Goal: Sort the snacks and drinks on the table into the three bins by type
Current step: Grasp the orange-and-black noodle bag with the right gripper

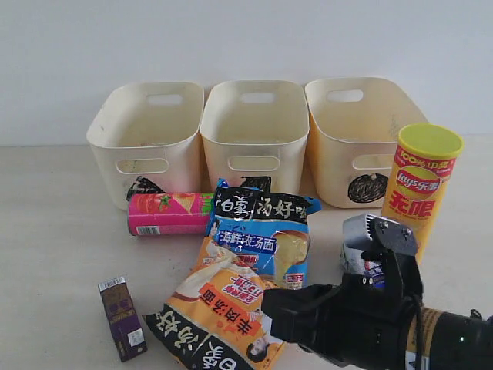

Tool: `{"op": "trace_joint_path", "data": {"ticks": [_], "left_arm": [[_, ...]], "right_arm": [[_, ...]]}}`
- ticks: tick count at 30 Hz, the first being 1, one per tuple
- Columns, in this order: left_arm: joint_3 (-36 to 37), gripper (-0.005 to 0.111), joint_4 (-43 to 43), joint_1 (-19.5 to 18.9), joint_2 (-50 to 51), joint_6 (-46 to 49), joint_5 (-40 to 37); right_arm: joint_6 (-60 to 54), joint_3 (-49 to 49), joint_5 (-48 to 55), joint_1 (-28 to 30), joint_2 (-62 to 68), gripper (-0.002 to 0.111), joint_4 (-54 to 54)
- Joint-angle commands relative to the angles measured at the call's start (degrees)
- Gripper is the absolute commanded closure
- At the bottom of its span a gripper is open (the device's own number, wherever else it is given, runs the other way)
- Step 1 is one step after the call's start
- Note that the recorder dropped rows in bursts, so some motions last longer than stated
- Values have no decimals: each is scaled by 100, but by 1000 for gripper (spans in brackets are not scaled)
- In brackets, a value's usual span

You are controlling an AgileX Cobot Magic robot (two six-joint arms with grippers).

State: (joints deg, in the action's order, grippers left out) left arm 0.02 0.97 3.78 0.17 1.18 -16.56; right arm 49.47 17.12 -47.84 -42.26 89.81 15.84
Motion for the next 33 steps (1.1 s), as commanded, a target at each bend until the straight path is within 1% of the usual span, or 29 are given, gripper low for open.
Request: {"op": "trace_joint_path", "data": {"ticks": [1,3,5,6,9,10,13,17,20,24,28,30,33], "left_arm": [[-2,102,5,-19,-17,-31,26],[-2,102,5,-19,-17,-31,26],[-2,102,5,-19,-17,-31,26],[-2,102,5,-19,-17,-31,26],[-2,102,5,-19,-17,-31,26],[-2,102,5,-19,-17,-31,26],[-2,102,5,-19,-17,-31,26],[-2,102,5,-19,-17,-31,26],[-2,102,5,-19,-17,-31,26],[-2,102,5,-19,-17,-31,26],[-2,102,3,-19,-17,-31,26],[-2,102,3,-19,-17,-31,26],[-2,102,3,-19,-17,-31,26]], "right_arm": [[799,16,-180,-1,246,103,-71],[968,16,5,-1,254,89,-272],[1007,16,54,-1,254,70,-317],[1020,16,107,-1,254,54,-317],[1020,16,583,-1,268,23,-457],[1020,16,754,-1,268,19,-543],[1032,16,1109,-1,268,21,-770],[1068,16,1123,-1,272,21,-947],[1124,39,1132,-1,281,21,-959],[1132,210,1475,-1,310,21,-959],[1144,441,1581,-1,609,21,-959],[1192,540,1588,-1,856,21,-959],[1206,677,1300,-1,1115,21,-944]]}}
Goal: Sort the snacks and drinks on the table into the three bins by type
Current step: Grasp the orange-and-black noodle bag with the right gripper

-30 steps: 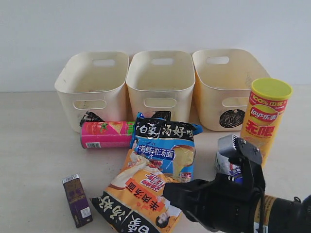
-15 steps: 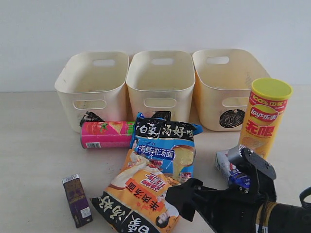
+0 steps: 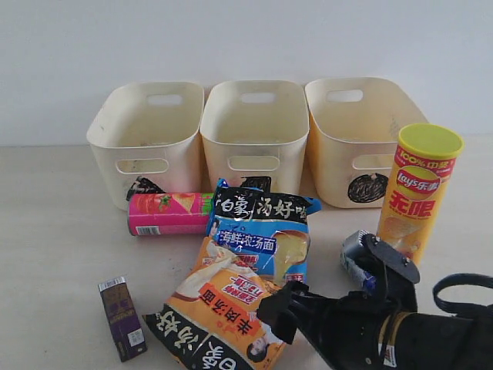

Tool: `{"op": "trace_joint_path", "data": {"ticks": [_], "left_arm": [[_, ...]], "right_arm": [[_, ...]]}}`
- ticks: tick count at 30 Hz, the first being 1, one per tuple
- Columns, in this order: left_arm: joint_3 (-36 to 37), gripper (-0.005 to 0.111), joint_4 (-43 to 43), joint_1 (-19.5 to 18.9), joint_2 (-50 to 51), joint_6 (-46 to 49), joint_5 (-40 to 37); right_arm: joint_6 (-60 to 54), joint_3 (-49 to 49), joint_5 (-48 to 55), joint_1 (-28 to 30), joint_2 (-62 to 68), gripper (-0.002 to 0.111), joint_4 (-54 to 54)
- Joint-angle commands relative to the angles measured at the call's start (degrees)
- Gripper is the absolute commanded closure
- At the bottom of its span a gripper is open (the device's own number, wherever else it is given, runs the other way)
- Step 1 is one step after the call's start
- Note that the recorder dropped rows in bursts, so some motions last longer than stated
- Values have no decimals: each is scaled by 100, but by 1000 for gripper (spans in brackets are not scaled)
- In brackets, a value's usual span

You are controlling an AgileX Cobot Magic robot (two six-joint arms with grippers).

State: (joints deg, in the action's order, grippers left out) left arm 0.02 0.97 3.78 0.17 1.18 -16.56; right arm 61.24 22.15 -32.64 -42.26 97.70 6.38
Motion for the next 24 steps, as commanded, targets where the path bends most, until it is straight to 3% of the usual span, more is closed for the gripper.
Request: {"op": "trace_joint_path", "data": {"ticks": [1,8,16,20,22,23,24], "left_arm": [[-2,102,3,-19,-17,-31,26],[-2,102,3,-19,-17,-31,26],[-2,102,3,-19,-17,-31,26],[-2,102,3,-19,-17,-31,26],[-2,102,3,-19,-17,-31,26],[-2,102,3,-19,-17,-31,26],[-2,102,3,-19,-17,-31,26]], "right_arm": [[39,243,-260,-1,404,21,1],[699,615,-397,-1,952,22,687],[1318,782,-670,-1,1006,36,1375],[1318,883,-438,-1,1015,61,1481],[1318,898,-414,-1,1015,84,1584],[1208,898,-438,-1,1015,102,1597],[1149,898,-458,-1,1015,108,1625]]}}
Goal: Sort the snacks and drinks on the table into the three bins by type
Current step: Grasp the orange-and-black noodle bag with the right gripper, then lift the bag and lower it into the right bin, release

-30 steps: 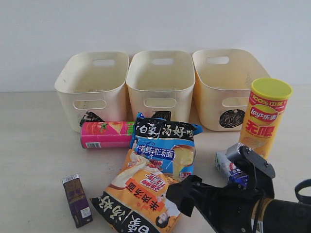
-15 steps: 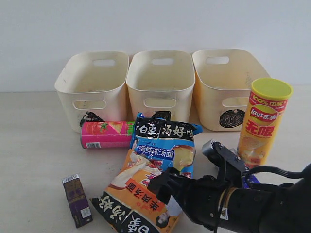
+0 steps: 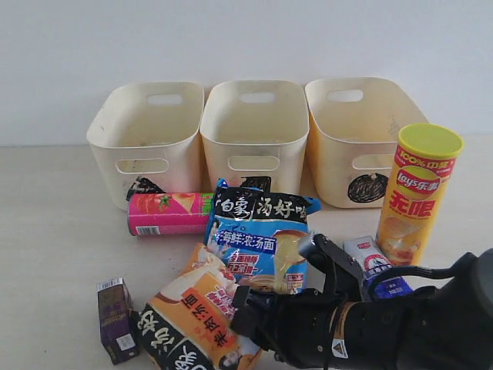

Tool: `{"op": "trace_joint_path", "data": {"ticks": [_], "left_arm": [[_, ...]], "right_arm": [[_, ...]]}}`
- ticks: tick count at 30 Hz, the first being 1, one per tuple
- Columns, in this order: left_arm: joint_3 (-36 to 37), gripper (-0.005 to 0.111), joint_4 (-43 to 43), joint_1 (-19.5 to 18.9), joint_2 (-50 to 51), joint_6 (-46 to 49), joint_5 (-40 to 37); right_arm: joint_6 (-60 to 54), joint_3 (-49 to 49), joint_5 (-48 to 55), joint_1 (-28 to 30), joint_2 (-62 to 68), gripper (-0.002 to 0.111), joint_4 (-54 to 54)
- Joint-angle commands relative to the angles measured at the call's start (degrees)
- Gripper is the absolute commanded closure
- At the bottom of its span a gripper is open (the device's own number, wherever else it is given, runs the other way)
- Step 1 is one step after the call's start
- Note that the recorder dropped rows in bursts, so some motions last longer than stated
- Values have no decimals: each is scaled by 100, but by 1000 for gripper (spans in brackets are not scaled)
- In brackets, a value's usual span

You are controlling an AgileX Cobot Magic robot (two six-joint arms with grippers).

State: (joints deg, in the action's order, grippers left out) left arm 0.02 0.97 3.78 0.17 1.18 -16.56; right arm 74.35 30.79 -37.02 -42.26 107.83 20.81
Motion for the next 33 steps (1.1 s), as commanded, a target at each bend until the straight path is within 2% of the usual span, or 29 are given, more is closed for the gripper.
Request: {"op": "trace_joint_path", "data": {"ticks": [1,7,19,24,33], "left_arm": [[-2,102,3,-19,-17,-31,26],[-2,102,3,-19,-17,-31,26],[-2,102,3,-19,-17,-31,26],[-2,102,3,-19,-17,-31,26],[-2,102,3,-19,-17,-31,26]], "right_arm": [[-192,34,-98,-1,2,107,245],[-411,34,-808,-1,-52,109,316],[-981,-7,-756,140,-1222,108,117],[-798,-7,-923,380,-1534,108,191],[-33,83,-2181,875,-1573,108,215]]}}
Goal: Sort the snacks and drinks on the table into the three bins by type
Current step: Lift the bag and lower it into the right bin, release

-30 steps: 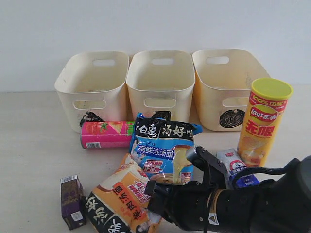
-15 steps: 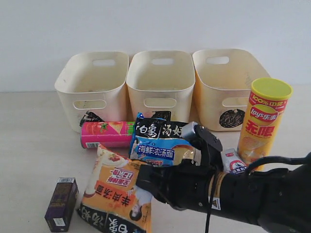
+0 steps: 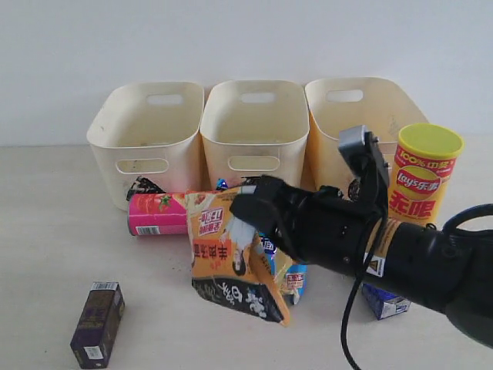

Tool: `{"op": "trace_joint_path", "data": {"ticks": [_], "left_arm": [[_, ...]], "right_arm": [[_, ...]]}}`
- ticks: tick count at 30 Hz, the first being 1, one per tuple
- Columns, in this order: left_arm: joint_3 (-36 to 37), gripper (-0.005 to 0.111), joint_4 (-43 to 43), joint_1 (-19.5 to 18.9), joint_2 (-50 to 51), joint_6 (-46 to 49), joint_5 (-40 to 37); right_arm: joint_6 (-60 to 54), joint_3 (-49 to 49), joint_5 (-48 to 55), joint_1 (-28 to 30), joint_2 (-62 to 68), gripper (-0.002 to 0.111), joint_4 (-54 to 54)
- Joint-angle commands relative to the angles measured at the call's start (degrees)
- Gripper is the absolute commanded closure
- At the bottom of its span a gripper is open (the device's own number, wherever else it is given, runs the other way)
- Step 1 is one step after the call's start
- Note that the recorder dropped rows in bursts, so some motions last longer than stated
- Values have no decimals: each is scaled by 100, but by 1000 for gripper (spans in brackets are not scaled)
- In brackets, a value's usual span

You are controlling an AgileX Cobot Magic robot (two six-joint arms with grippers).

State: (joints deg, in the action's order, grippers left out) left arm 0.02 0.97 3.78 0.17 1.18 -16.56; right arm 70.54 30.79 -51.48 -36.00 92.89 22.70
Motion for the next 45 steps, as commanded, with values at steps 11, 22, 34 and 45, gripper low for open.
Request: {"op": "trace_joint_path", "data": {"ticks": [11,22,34,45], "left_arm": [[-2,102,3,-19,-17,-31,26],[-2,102,3,-19,-17,-31,26],[-2,102,3,-19,-17,-31,26],[-2,102,3,-19,-17,-31,26]], "right_arm": [[1654,639,-1849,1321,-80,108,6],[2736,2428,-1226,2740,4,108,793],[3535,4294,-953,3808,1487,108,1849],[3541,5419,-317,3879,2741,108,2310]]}}
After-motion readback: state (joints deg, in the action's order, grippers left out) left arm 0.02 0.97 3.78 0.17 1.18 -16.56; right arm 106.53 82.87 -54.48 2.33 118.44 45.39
